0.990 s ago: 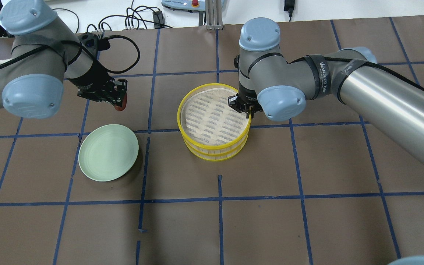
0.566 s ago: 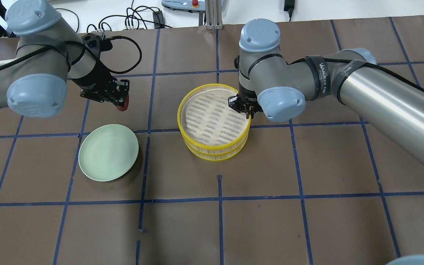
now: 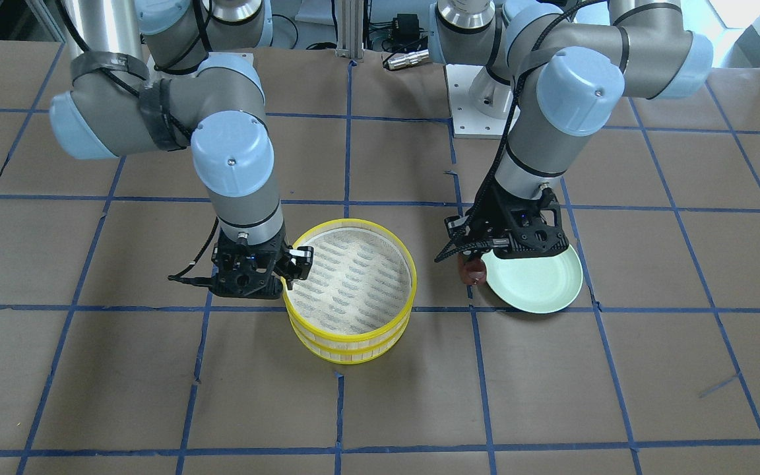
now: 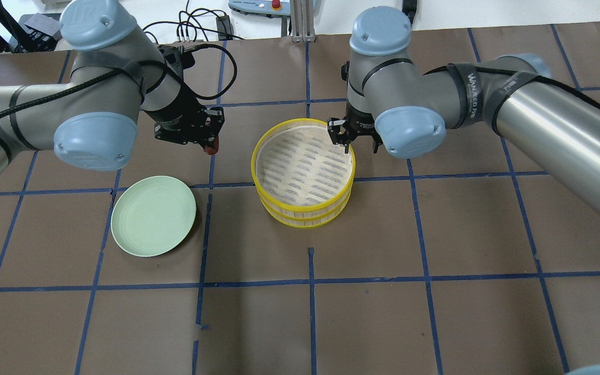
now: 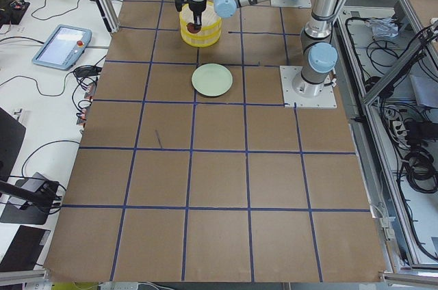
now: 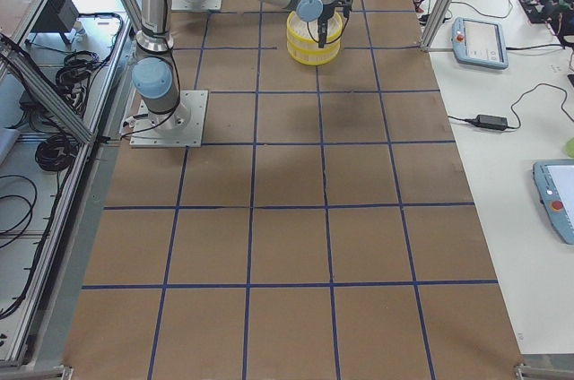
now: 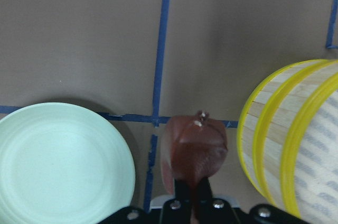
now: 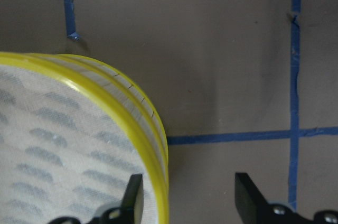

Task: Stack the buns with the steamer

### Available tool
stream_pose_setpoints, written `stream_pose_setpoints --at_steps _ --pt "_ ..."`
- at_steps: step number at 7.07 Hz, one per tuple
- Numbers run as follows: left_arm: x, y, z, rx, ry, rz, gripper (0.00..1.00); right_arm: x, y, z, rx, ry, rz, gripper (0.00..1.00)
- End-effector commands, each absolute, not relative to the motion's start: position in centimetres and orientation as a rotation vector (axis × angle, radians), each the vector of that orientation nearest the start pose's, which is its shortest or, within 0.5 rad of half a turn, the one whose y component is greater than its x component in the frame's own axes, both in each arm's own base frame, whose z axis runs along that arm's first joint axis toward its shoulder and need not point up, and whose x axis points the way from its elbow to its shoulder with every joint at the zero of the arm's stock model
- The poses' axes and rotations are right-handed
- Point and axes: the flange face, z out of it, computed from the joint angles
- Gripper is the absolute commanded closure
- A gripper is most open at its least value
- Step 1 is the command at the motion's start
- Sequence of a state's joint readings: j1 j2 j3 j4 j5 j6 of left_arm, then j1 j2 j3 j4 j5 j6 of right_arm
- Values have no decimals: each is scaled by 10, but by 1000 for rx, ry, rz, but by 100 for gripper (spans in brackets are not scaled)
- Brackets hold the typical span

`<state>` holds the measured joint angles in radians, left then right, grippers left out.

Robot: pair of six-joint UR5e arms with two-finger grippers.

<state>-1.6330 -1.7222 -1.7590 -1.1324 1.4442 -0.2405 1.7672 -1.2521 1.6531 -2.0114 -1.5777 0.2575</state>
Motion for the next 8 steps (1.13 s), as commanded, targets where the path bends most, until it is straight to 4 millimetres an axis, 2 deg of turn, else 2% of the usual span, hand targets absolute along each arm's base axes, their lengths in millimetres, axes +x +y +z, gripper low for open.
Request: stream_pose_setpoints --at_steps 1,2,3,4,5,6,8 --pt "-229 -526 375 -482 3334 -111 97 172 -552 399 162 3100 -8 0" --pt "-270 -518 364 -477 3347 -105 97 146 -530 442 165 3103 20 0" --pt "-295 -526 340 -524 3356 -135 95 140 -504 484 179 3112 12 0" --pt "-302 -534 318 -525 3349 -135 45 144 -488 507 165 3111 34 0" --pt "-302 -536 312 -548 3347 -131 0 144 -485 521 163 3117 31 0" --pt "-302 -534 308 -544 3345 -120 0 142 -480 528 168 3121 33 0" --pt "-297 -533 304 -451 3325 -133 0 145 -480 525 94 3124 40 0"
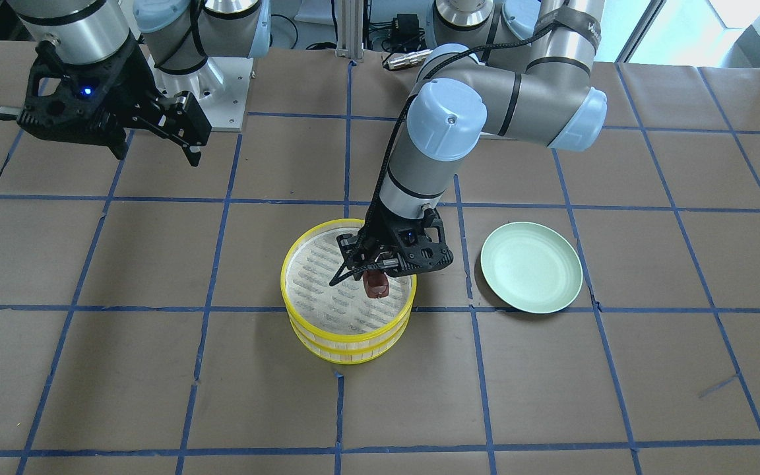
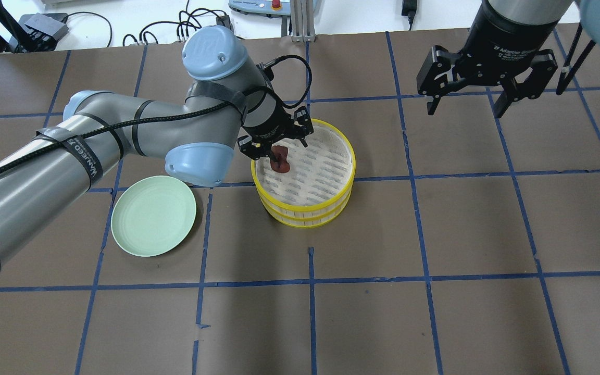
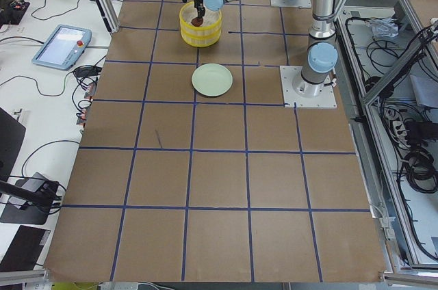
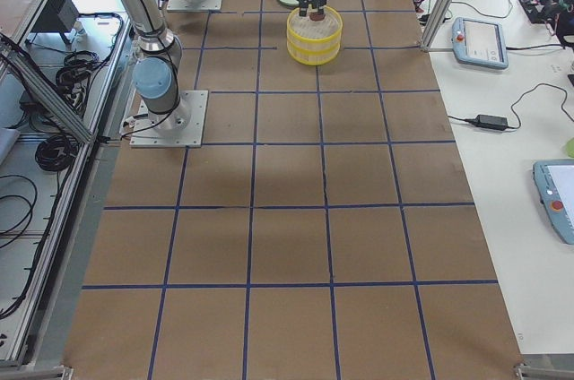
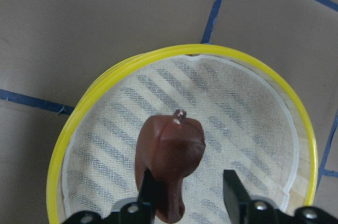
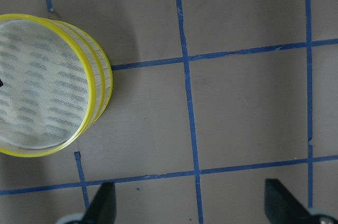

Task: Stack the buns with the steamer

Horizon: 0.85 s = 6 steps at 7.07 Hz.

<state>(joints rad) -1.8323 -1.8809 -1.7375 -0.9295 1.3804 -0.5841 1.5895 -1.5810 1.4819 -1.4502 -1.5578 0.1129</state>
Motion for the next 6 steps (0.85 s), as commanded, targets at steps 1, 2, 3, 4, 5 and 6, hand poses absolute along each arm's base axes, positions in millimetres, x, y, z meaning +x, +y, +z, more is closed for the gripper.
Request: stream_pose_setpoints --at_steps 1,2,3,4,5,6 --pt "-294 -535 306 -379 3296 -168 0 143 -481 524 -75 3122 38 0" --pt "-284 -542 325 -231 3293 -247 0 143 -481 524 -83 3120 36 0" --pt "-241 -555 349 36 3202 -316 0 143 -483 522 -79 3123 38 0" --pt "-188 -550 394 38 3188 -269 0 142 -483 522 -79 3132 38 0" --pt "-159 -531 428 82 3173 -224 0 142 -484 522 -77 3136 36 0" --pt "-146 -506 457 76 3170 -164 0 141 -485 522 -75 3137 36 0"
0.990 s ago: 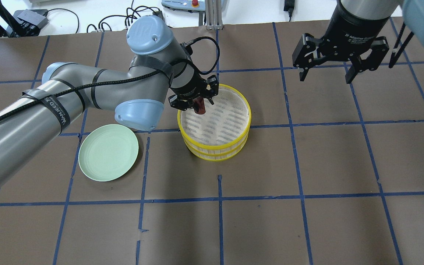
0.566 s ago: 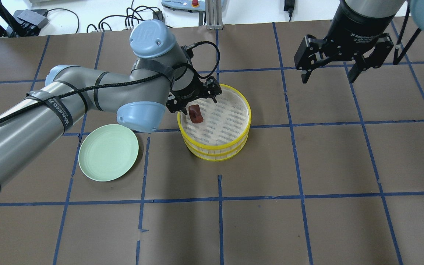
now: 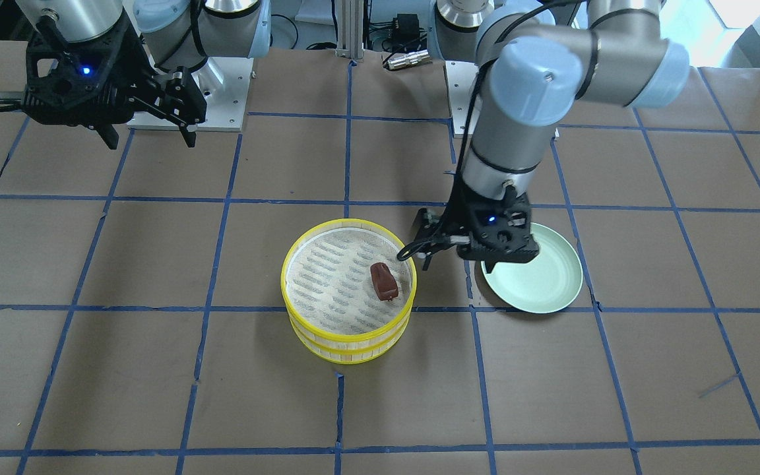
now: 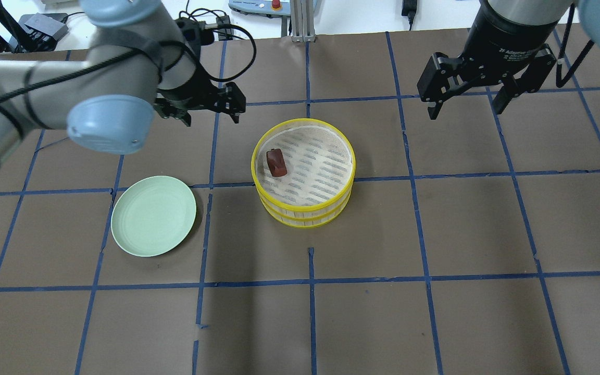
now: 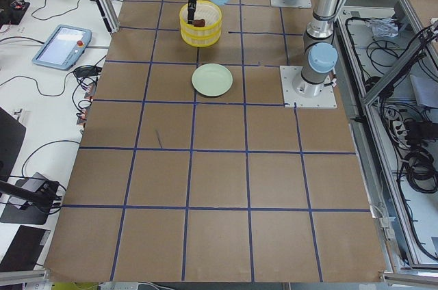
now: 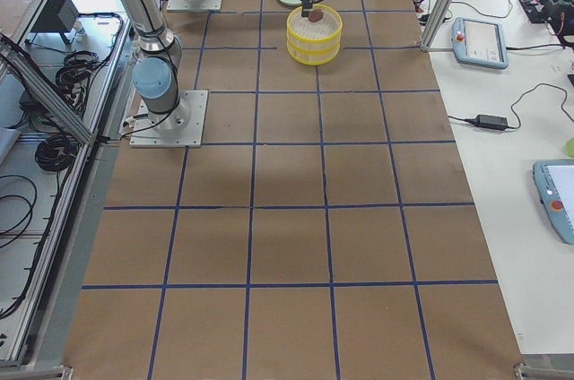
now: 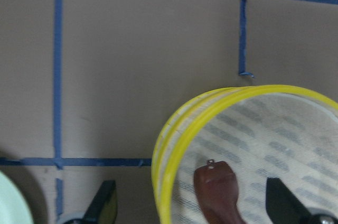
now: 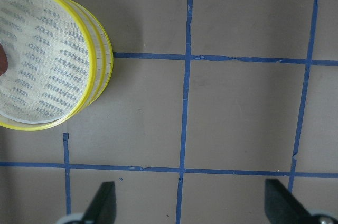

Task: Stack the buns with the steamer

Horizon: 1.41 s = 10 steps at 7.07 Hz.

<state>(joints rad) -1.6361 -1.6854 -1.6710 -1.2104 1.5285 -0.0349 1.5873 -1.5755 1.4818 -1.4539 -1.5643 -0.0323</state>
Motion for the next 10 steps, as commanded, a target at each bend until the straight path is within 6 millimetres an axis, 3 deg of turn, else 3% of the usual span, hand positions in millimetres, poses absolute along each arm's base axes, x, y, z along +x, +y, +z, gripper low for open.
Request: stream_pose_setpoints --at_steps 1,2,4,10 --pt "-129 -479 489 19 3173 -78 0 141 -485 522 -72 3136 34 0" --pt "-122 -462 516 -5 3174 -7 0 141 -484 522 -72 3137 34 0" --pt "-123 -454 522 7 3139 51 0 142 -484 526 -65 3136 19 0" --pt "-128 -447 504 31 3154 106 0 142 -481 533 -67 3132 2 0"
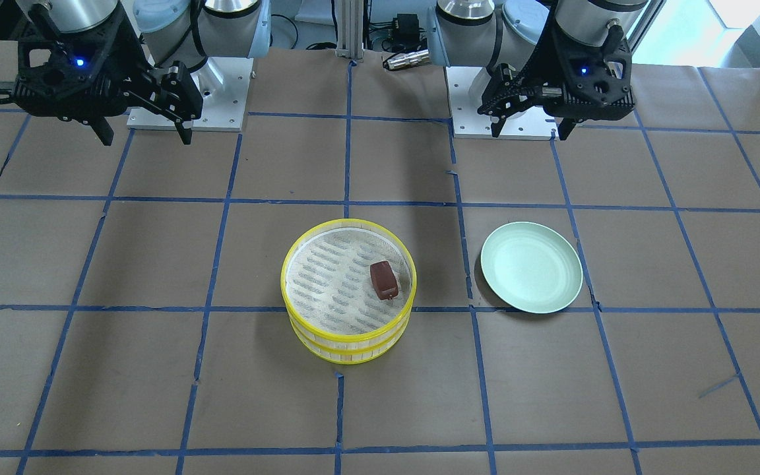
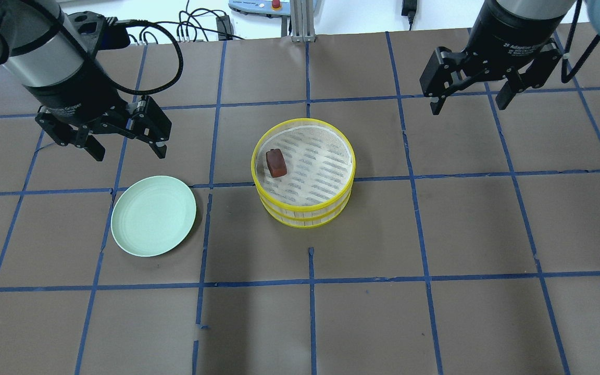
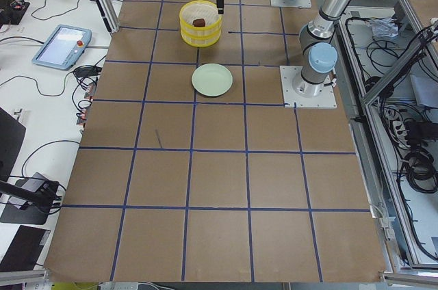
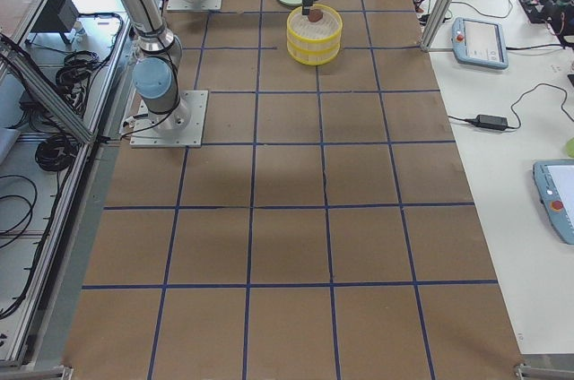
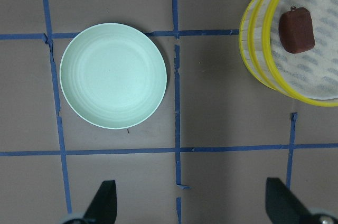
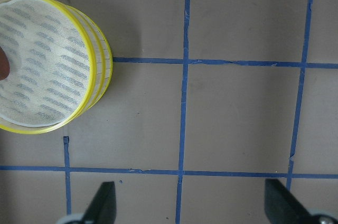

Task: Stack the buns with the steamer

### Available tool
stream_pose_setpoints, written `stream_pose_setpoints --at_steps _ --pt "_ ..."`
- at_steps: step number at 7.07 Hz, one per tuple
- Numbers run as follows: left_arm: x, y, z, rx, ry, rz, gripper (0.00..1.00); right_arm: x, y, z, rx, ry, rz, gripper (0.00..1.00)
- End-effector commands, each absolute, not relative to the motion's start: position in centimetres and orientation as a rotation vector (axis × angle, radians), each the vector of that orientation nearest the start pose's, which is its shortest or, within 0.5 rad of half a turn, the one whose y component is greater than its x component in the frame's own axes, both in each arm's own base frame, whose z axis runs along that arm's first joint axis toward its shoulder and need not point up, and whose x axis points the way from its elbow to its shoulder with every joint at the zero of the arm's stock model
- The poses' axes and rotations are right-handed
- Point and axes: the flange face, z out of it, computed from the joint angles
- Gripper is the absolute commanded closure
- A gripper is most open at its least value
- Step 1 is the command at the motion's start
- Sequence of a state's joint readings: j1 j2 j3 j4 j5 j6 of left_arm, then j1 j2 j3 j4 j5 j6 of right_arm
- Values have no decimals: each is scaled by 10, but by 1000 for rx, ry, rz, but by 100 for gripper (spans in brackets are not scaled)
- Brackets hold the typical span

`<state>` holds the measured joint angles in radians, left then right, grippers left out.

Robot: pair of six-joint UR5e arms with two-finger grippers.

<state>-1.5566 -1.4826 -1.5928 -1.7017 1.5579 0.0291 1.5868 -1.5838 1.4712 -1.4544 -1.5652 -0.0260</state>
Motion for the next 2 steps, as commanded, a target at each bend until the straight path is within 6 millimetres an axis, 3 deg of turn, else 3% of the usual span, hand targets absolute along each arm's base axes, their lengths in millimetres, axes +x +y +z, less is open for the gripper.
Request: stream_pose_setpoints --at_steps 1,2 --pt "-128 -447 504 33 3154 108 0 143 -481 532 -67 3129 5 0" --pt "-128 -449 503 24 3155 101 0 143 -481 532 -67 3127 5 0"
